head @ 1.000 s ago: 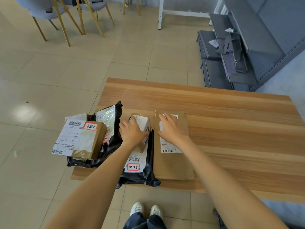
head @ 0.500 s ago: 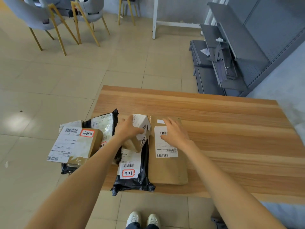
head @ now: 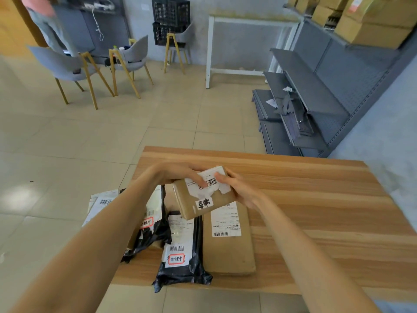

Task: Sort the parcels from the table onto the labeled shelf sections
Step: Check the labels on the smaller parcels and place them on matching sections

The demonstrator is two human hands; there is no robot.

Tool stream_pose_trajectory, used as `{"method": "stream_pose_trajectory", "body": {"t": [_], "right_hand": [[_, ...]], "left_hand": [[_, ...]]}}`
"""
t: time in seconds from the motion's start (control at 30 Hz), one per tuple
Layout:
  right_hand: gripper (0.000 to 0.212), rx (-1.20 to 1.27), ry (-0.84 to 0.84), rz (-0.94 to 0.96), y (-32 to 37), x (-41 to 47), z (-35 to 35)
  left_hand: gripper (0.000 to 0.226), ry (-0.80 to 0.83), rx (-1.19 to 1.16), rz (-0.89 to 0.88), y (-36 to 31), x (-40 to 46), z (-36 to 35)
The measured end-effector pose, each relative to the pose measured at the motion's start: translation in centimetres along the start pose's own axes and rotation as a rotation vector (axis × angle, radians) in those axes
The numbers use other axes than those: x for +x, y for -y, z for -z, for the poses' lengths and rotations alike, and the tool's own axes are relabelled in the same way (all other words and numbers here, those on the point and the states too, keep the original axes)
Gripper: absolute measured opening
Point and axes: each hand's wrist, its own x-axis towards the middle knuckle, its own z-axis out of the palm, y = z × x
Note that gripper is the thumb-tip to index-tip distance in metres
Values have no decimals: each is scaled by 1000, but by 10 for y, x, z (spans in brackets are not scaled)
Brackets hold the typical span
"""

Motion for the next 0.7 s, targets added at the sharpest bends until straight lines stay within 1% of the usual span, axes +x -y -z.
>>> {"method": "stream_pose_trajectory", "body": {"t": [0.03, 0.07, 0.13, 0.17, 0.23, 0.3, 0.33, 0.37, 0.4, 0.47, 0.53, 0.63, 0.7], "right_hand": [[32, 30, -5, 6, -1, -2, -1], [29, 43, -18, 18, -3, -2, -2], [32, 45, -66, 36, -5, -4, -1], [36, 40, -100, 41, -5, -5, -1], [40, 39, -185, 49, -7, -5, 0], [42, 73, -256, 47, -9, -4, 1], [46, 90, -282, 49, -9, -3, 2], [51, 99, -299, 51, -9, -2, 2], [54, 103, -308, 50, -8, -2, 1], [52, 94, -331, 53, -6, -1, -2], [49, 71, -351, 54, -3, -3, -4], [50, 47, -352, 57, -3, -5, -5], [57, 4, -332, 46, -1, -7, -3]], "left_hand": [[42, 18, 2, 0, -2, -1, 0], [43, 24, -5, -3, -4, -2, 0], [52, -1, -25, -2, -3, 0, 0], [62, -50, -33, -3, -1, 2, 0], [80, -215, -50, -24, 5, 6, 2], [92, -375, -161, -82, 14, 8, 1], [96, -432, -229, -104, 18, 9, -2], [96, -463, -286, -117, 21, 9, -6], [91, -472, -330, -129, 23, 11, -11], [74, -455, -433, -125, 22, 14, -23], [65, -435, -543, -111, 24, 17, -31], [61, -412, -610, -124, 28, 19, -36], [58, -430, -637, -123, 29, 19, -35]]}}
